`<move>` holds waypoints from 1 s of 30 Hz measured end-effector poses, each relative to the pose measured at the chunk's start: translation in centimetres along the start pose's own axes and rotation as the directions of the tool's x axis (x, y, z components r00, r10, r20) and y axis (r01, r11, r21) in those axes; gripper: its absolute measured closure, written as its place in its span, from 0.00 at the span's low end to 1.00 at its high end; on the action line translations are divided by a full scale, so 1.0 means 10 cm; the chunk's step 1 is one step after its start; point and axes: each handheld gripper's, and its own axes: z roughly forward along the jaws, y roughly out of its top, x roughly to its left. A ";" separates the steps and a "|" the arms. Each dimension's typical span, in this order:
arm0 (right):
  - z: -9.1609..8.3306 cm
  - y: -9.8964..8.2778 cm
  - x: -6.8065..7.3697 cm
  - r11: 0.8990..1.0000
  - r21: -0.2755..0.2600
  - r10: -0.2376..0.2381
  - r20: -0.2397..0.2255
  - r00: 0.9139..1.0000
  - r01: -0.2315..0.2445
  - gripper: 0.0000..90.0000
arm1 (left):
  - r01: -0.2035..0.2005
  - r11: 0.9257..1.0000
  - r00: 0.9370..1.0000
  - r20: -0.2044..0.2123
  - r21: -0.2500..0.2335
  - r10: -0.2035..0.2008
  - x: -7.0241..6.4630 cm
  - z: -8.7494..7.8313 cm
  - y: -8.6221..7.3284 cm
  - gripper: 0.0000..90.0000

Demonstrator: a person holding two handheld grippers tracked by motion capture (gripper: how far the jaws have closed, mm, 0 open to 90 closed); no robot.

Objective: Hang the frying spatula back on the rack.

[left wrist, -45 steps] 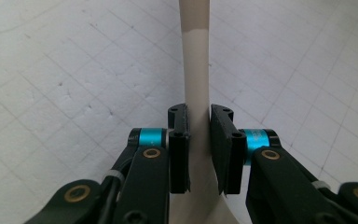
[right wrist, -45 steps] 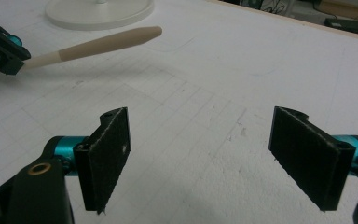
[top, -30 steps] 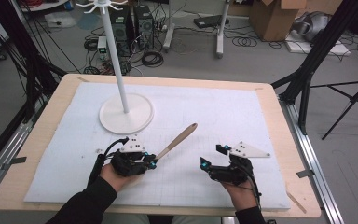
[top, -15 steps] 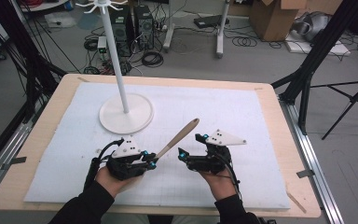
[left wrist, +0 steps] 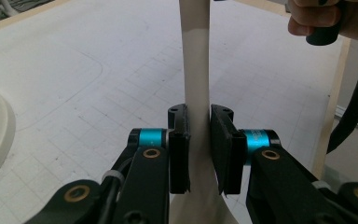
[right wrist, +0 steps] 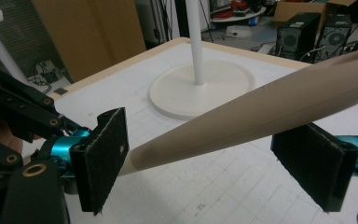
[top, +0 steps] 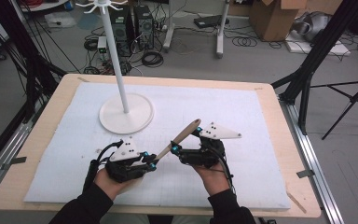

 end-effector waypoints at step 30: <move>-0.10 0.39 0.22 0.992 -0.116 -0.060 -0.065 0.996 0.053 0.58 | -0.034 0.998 0.999 -0.015 -0.051 0.033 -0.07 -0.22 0.08 0.86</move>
